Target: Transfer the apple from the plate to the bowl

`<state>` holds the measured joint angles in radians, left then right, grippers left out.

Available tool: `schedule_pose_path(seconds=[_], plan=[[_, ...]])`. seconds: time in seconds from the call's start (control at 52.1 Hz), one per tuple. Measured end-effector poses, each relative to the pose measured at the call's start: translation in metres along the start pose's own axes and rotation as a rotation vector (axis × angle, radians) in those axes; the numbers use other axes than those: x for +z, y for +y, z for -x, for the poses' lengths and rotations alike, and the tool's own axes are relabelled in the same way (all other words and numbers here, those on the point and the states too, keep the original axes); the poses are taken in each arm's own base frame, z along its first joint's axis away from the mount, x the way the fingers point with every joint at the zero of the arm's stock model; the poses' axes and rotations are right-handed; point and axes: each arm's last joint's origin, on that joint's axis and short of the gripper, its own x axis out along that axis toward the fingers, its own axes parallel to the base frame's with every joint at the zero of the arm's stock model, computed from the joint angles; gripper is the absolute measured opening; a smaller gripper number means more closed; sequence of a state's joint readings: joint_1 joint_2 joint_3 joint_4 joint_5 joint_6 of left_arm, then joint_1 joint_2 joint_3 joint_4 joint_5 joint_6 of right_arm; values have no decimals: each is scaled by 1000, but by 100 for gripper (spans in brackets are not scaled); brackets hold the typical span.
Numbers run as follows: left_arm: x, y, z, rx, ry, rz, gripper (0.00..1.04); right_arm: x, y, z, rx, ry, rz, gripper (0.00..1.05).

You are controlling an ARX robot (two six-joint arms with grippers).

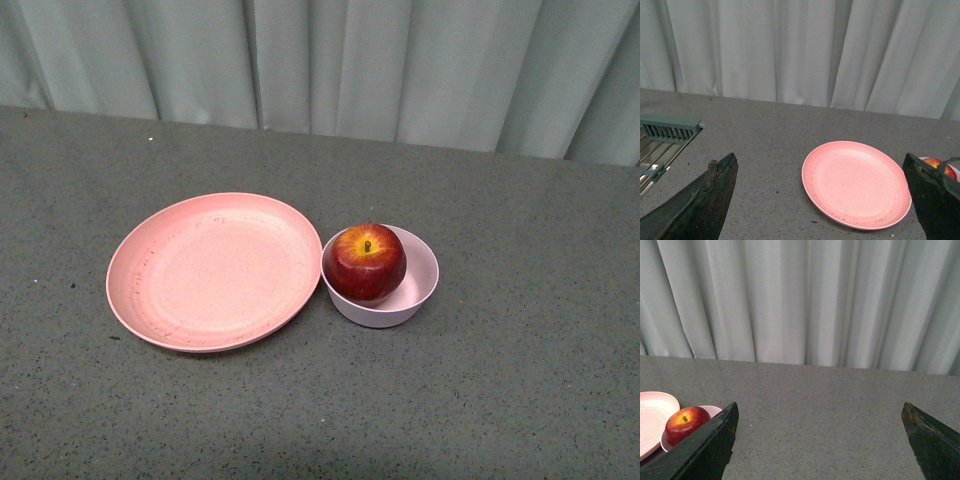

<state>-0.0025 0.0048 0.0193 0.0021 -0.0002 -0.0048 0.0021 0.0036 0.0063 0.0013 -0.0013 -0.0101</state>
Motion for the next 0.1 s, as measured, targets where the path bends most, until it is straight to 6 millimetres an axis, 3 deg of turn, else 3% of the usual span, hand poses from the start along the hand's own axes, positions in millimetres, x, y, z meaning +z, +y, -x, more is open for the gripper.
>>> schedule_pose_path(seconds=[0.096], plan=[[0,0,0,0,0,0,98,0,0,0,0,0,0,95]])
